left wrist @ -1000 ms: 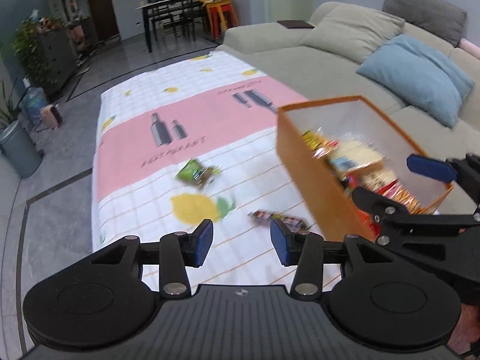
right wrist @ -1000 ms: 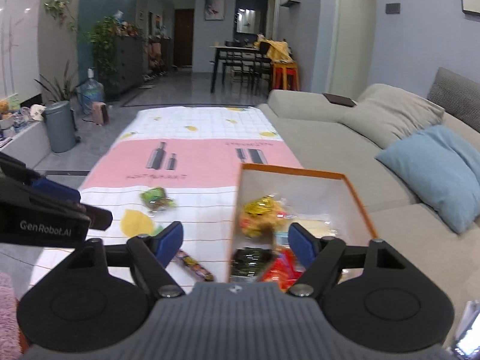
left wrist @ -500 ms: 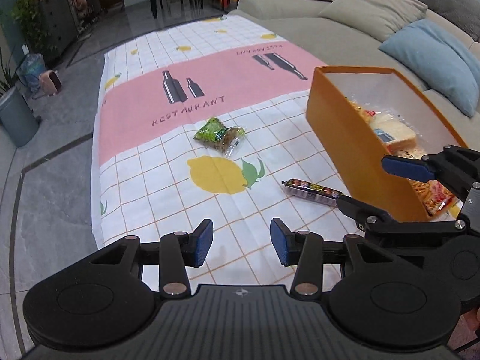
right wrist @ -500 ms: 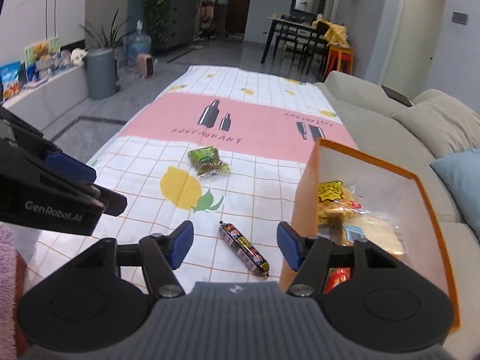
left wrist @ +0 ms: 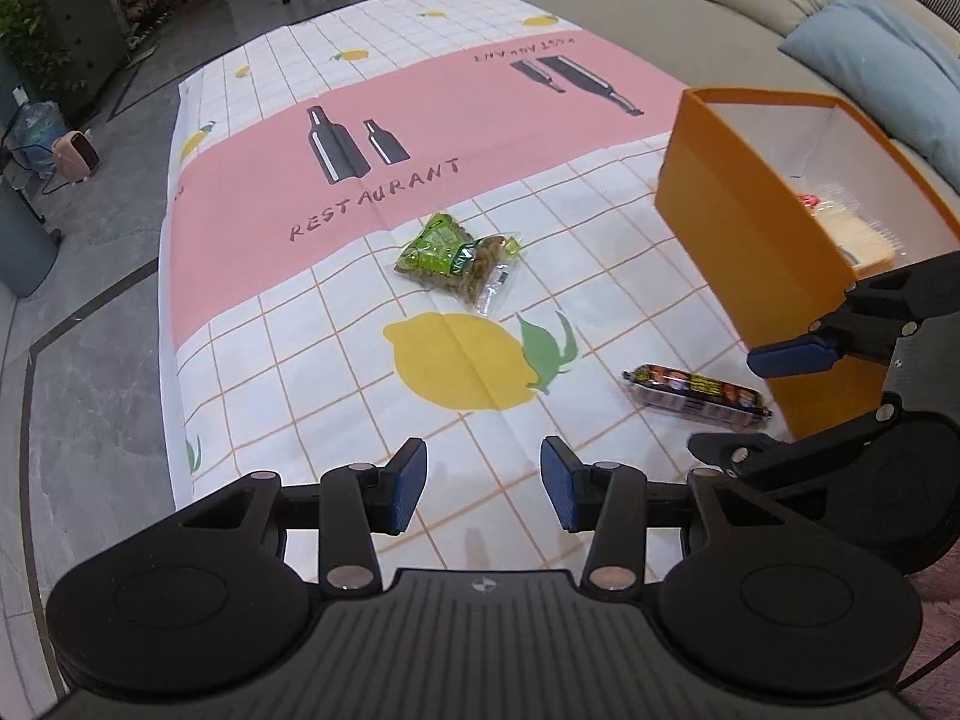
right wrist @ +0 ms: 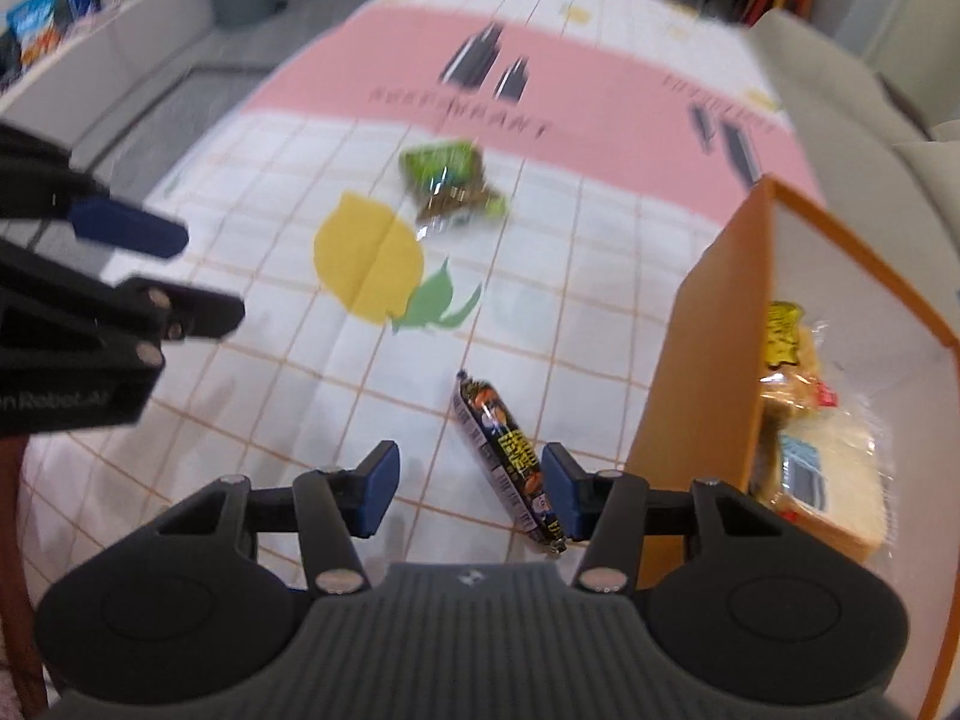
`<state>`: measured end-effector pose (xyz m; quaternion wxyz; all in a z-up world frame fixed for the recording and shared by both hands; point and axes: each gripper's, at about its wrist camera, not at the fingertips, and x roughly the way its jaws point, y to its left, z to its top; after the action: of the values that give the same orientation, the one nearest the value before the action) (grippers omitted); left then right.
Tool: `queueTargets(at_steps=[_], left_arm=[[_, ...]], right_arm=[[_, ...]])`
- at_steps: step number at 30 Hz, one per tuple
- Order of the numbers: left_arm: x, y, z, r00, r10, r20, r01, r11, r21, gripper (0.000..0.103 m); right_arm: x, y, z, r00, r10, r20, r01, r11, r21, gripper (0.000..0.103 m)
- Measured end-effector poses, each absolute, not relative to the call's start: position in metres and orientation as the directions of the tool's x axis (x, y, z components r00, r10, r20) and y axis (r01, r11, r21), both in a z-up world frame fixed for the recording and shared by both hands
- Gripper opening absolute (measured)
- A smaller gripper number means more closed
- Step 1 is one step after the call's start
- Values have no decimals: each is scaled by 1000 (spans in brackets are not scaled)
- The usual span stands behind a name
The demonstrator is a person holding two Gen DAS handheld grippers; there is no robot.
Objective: Organize snacks
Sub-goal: 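Withdraw both tools from the box toward the sausage stick and seaweed pack, then grasp the green raisin pack with the left tool while the right tool grasps the sausage stick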
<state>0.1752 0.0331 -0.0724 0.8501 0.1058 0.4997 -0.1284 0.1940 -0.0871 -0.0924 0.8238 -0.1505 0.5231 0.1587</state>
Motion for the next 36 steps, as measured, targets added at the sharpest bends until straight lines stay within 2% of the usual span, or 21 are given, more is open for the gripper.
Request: queueTargets(at_steps=[10,16,22,26,30,36], left_arm=[[210,34,-96,414,-165,-895,377,926,3,52],[227,33,-102,430,-210,-878,398,917,-24,53],[245,34,-108,443,-235,-865,395,917,-47,55],[260,41,-109,452,-285,-846,325,935,-141,55],[278,44,-110,464,-266,-845,213,959,-185,55],[309,55,-122,433,-237,-870,-52,957,-287,57]], right_arm=[[238,-87,-126,208,74,-975,-498,866,-40,48],[252,-92,-137,154,63,-986,-488,873,-20,44],[258,-92,-141,133,64,-989,-472,882,-6,25],[262,-94,-140,135,92,-987,-459,888,20,22],[267,-93,-138,156,112,-981,-446,895,32,21],[295,-102,-130,218,137,-966,-334,941,58,21]])
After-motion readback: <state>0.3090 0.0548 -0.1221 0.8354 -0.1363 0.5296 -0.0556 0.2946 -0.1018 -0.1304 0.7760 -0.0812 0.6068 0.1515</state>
